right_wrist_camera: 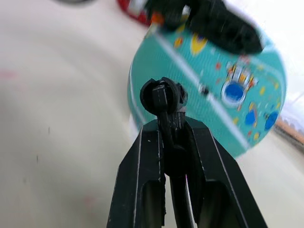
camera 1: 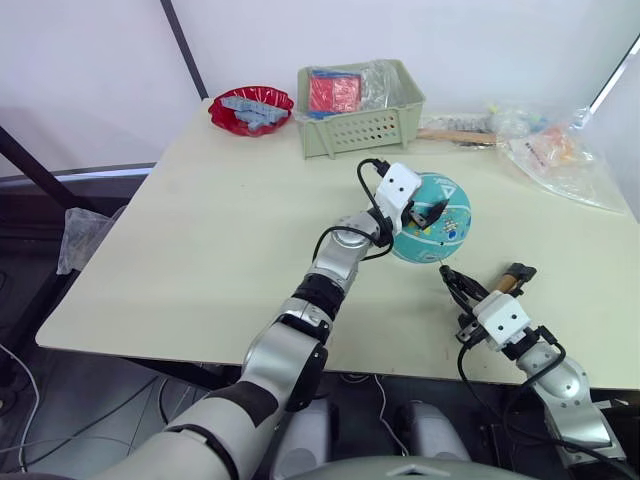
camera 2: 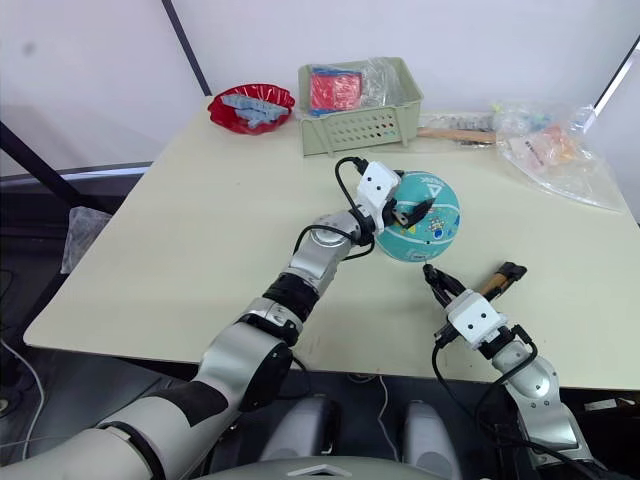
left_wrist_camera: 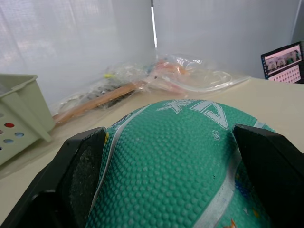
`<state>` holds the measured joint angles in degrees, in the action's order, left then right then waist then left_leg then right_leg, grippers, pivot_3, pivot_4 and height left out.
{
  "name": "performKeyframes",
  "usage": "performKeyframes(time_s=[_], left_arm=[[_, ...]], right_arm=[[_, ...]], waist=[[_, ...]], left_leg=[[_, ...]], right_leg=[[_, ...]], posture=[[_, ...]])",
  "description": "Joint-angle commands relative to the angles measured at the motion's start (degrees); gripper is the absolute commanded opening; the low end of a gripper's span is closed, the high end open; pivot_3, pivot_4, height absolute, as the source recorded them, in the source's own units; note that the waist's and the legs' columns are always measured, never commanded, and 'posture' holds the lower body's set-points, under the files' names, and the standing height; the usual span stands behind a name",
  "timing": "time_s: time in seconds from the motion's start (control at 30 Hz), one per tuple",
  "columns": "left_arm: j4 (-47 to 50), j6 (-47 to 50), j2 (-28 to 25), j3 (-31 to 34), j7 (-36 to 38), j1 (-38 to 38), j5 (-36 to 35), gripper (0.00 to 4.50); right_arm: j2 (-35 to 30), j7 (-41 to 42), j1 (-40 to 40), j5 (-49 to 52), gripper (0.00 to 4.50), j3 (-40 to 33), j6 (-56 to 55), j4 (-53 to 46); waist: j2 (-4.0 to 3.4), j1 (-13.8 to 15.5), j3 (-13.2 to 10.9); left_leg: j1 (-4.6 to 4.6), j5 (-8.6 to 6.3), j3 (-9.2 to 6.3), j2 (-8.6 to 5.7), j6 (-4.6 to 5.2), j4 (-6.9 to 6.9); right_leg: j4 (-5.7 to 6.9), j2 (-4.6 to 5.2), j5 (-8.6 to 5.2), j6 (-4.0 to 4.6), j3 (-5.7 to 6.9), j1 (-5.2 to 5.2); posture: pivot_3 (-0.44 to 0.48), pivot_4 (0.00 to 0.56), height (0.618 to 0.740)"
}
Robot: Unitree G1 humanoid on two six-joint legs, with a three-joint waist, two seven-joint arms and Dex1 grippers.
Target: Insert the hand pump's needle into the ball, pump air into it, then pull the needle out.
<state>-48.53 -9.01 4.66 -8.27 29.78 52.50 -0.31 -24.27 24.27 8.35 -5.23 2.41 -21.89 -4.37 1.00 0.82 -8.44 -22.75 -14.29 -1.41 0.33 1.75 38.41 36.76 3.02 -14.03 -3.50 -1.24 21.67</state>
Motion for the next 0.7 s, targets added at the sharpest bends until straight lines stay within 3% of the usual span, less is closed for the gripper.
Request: performKeyframes(time_s=[0.03,0.47,0.7], left_arm=[[3.3,1.7,0.5,0.5,4.7,-1.2,-2.8,4.5],[20.5,7.5,-2.9,2.7,11.2,-0.4,-9.7,4.5],[34.5,14.6,-14.0,2.9,23.7,-6.1,-15.9,4.5]], right_arm=[[-1.0,-0.2,-1.3,-0.5,0.05,-0.3,-1.9,0.4],[-3.2,1.4,-1.6,0.7,0.05,-1.1,-4.0,4.3],[-4.9,2.7,-1.1,2.1,0.05,-2.0,-5.6,6.4]], waist=[[-0.05,0.1,-0.1],[-0.3,-0.1,-0.7],[-0.43,-0.9,-0.8]], left_leg=[[-0.05,0.0,0.0,-0.01,0.0,-0.01],[-1.0,0.01,-0.01,-0.08,-0.01,-0.09],[-0.94,0.01,0.06,-0.04,-0.01,-0.11]], right_leg=[[0.0,0.0,0.01,0.01,0.0,0.04],[0.06,-0.02,0.14,-0.18,-0.04,1.03],[0.08,-0.05,0.13,-0.17,-0.13,1.03]], posture=[[0.0,0.15,0.735],[0.0,0.15,0.735],[0.0,0.15,0.735]])
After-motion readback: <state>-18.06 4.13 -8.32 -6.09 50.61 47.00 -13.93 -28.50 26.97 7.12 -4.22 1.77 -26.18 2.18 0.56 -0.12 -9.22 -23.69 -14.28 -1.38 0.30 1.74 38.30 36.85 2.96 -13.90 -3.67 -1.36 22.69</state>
